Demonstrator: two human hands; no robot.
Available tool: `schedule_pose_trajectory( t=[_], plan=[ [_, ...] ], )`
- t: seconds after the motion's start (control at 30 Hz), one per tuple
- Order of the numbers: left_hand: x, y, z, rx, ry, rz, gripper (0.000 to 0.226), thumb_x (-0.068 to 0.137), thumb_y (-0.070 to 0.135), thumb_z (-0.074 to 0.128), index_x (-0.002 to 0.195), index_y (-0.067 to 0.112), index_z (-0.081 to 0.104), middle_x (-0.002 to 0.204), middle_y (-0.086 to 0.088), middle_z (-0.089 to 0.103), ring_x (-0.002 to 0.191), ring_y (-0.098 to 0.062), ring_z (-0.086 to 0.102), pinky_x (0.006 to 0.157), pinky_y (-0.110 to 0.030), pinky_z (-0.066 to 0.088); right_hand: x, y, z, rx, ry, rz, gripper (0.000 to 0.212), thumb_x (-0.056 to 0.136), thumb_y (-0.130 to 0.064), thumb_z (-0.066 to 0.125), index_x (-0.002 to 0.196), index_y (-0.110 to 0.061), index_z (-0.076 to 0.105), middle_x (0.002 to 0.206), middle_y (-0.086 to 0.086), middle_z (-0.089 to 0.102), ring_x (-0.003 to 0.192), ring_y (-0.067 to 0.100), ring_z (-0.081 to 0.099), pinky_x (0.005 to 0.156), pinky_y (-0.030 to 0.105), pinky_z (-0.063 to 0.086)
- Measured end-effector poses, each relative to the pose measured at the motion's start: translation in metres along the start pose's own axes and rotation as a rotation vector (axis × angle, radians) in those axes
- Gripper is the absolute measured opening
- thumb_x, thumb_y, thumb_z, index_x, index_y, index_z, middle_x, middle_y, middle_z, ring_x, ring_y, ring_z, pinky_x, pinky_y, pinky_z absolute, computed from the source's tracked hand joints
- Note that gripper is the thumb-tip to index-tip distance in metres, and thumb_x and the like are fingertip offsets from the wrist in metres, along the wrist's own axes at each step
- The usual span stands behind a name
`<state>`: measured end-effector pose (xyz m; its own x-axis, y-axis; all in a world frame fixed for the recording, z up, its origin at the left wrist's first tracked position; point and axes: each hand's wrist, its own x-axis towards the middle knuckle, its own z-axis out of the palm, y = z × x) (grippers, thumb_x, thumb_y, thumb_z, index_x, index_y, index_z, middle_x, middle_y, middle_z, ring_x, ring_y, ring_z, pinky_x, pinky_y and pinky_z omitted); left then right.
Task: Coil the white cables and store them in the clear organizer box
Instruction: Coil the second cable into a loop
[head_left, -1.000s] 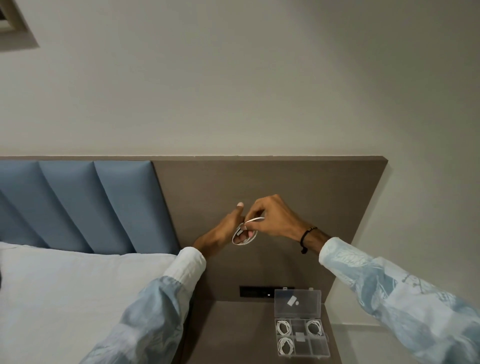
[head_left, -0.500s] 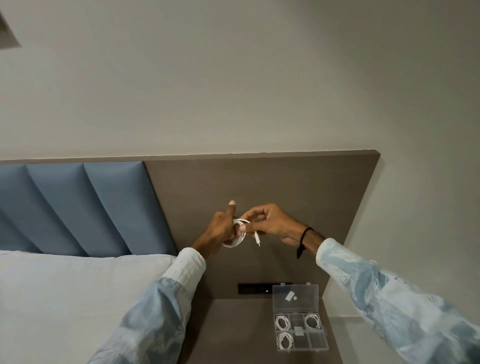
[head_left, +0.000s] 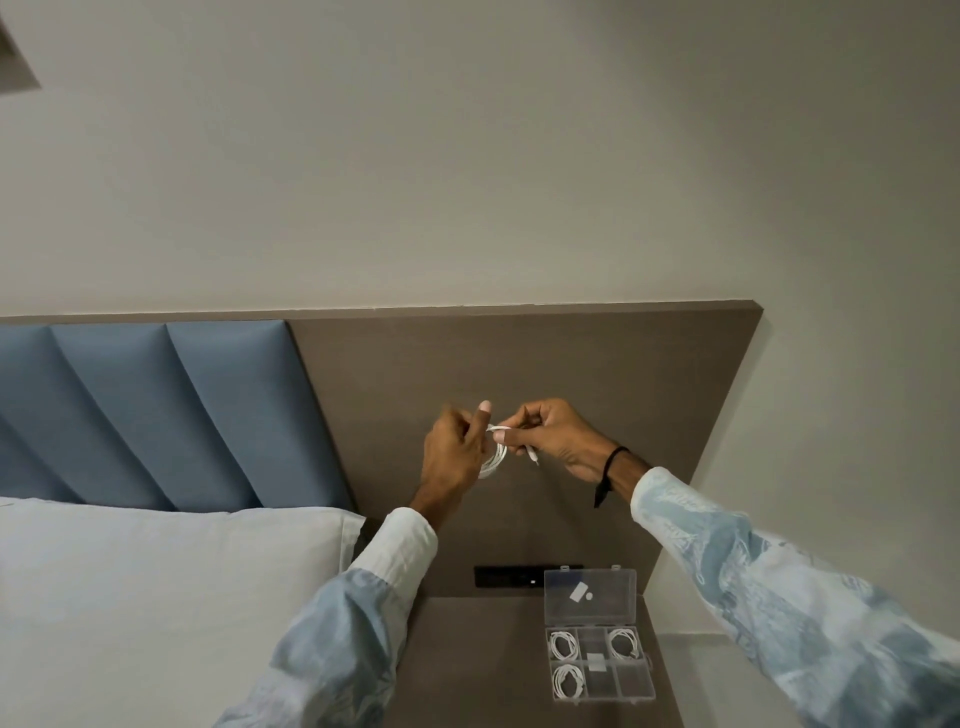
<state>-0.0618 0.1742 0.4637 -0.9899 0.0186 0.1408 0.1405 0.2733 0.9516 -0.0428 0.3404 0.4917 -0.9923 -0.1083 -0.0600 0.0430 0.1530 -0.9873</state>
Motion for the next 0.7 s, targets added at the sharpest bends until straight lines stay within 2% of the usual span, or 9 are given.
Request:
schedule_pose_trajectory(
  t=[0.1,0.23,0.33,0.43,0.5,0.63,0.7],
  plan=[
    [-0.005,0.006,-0.005,-0.185,-0.100,-0.025,0.034,0.102,0.035,0.054,0.094,0.002,0.050,0.072,-0.014,0.061,0.056,-0.017,0.058,0.058,-0.032,0.050,0.000,0.005,-0.006,-0.006,-0.004,0.000,0.008,0.079,-0.007,0.084,0.078,-0.007,0.076,0.083,0.016,0.074,0.059,0.009,0.062,0.059,0.019,0.054],
    [-0.005,0.004,-0.015,-0.148,-0.284,0.050,0.031,0.099,0.015,0.060,0.110,-0.014,0.056,0.088,-0.017,0.066,0.076,-0.022,0.064,0.069,-0.027,0.055,0.004,0.017,-0.017,0.014,0.055,0.028,0.009,0.078,-0.007,0.085,0.077,-0.009,0.076,0.097,0.022,0.076,0.067,0.015,0.064,0.062,0.020,0.056],
    [-0.003,-0.001,-0.020,-0.139,-0.351,0.043,0.026,0.093,0.001,0.065,0.114,-0.015,0.059,0.098,-0.024,0.070,0.085,-0.030,0.067,0.081,-0.039,0.054,0.006,0.025,-0.021,0.015,0.066,0.045,0.010,0.077,-0.008,0.086,0.073,-0.011,0.077,0.104,0.026,0.075,0.066,0.013,0.064,0.062,0.020,0.057],
    [-0.001,-0.004,-0.024,-0.182,-0.335,0.009,0.024,0.089,0.000,0.071,0.108,-0.012,0.065,0.095,-0.032,0.073,0.084,-0.036,0.068,0.083,-0.049,0.053,0.007,0.028,-0.021,0.025,0.063,0.055,0.009,0.076,-0.008,0.087,0.075,-0.010,0.078,0.105,0.028,0.074,0.067,0.014,0.066,0.063,0.020,0.058],
    [0.001,-0.006,-0.025,-0.200,-0.314,0.004,0.021,0.087,0.001,0.073,0.104,-0.010,0.069,0.090,-0.032,0.073,0.081,-0.036,0.070,0.083,-0.051,0.055,0.008,0.027,-0.021,0.027,0.055,0.054,0.012,0.075,-0.010,0.088,0.081,-0.006,0.079,0.102,0.026,0.076,0.063,0.011,0.067,0.062,0.020,0.058],
    [0.004,-0.014,-0.028,-0.205,-0.293,0.019,0.021,0.085,-0.001,0.074,0.103,-0.011,0.072,0.071,-0.011,0.077,0.063,-0.016,0.072,0.069,-0.026,0.060,0.009,0.022,-0.029,0.019,-0.039,0.103,0.026,0.075,-0.010,0.087,0.098,0.001,0.079,0.094,0.019,0.078,0.072,0.016,0.071,0.070,0.023,0.061],
    [0.004,-0.017,-0.030,-0.223,-0.290,0.015,0.018,0.085,0.000,0.075,0.102,-0.006,0.074,0.069,-0.004,0.078,0.061,-0.010,0.072,0.067,-0.021,0.058,0.008,0.021,-0.034,-0.018,-0.095,0.140,0.027,0.076,-0.012,0.086,0.101,-0.002,0.079,0.096,0.017,0.079,0.079,0.016,0.072,0.075,0.023,0.061]
  ],
)
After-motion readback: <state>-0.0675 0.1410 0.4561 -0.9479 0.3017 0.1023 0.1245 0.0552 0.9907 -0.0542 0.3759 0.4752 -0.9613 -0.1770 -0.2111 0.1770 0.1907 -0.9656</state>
